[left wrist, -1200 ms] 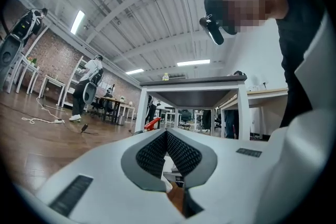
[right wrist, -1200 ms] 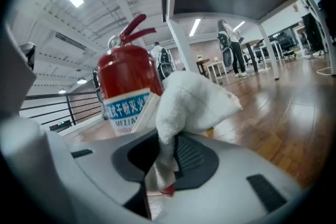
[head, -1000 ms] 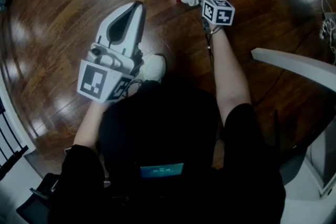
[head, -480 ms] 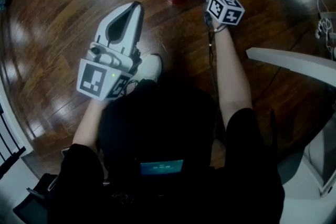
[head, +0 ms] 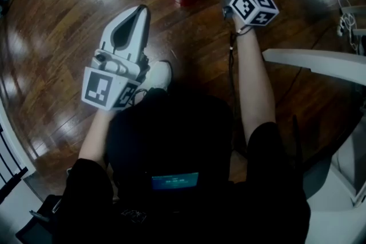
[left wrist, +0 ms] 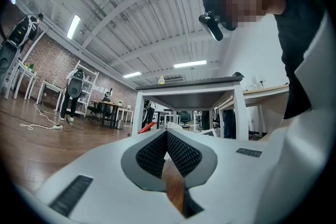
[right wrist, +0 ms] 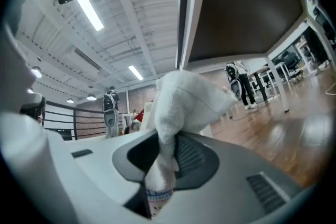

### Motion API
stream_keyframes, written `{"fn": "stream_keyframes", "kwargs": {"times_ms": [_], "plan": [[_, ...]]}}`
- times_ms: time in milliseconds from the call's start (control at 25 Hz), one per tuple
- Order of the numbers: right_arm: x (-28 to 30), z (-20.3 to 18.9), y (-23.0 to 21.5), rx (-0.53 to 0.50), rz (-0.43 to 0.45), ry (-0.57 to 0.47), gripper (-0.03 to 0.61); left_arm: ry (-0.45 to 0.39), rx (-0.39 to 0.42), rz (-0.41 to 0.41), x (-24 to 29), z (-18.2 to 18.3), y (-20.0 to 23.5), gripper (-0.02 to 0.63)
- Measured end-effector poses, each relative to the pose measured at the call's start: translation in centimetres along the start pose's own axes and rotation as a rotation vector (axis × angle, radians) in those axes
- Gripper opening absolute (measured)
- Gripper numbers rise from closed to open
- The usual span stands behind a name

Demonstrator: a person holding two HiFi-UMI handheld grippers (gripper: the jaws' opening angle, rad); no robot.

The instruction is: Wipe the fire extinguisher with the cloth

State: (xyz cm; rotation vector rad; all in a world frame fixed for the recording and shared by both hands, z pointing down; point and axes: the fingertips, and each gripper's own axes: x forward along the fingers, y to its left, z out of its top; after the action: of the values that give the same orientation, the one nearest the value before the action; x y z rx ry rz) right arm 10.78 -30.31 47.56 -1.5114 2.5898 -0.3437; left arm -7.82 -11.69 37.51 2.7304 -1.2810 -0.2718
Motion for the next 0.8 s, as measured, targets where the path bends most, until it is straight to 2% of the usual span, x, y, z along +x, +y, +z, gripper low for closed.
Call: {"fn": "stream_keyframes", "kwargs": {"times_ms": [200, 320, 440, 600, 800], "plan": [[-0.1, 6.6, 3.2, -0.029, 0.056, -0.113, 0.092, 0.002, -0.003, 0.004, -0.4, 0.1, -0.3, -0.002], [0.9, 8.4, 5.7, -0.055, 0.104, -0.126, 0.092, -0.007, 0.001, 0.004, -0.7, 0.3, -0.3, -0.002], [2.3, 6.5, 7.0, -0.079, 0.122, -0.069, 0.092, -0.001, 0.005, 0.013, -0.9, 0.3, -0.2, -0.002], [3.3, 1.5, 7.0, -0.042, 0.124, 0.011, 0.092, 0.013, 0.003, 0.02, -1.1, 0.0, 0.3, -0.002], [2.3, -0.8, 6.7, -0.012, 0.117, 0.02, 0.092, 0.027, 0.006, 0.032, -1.1, -0.5, 0.9, -0.002]]}}
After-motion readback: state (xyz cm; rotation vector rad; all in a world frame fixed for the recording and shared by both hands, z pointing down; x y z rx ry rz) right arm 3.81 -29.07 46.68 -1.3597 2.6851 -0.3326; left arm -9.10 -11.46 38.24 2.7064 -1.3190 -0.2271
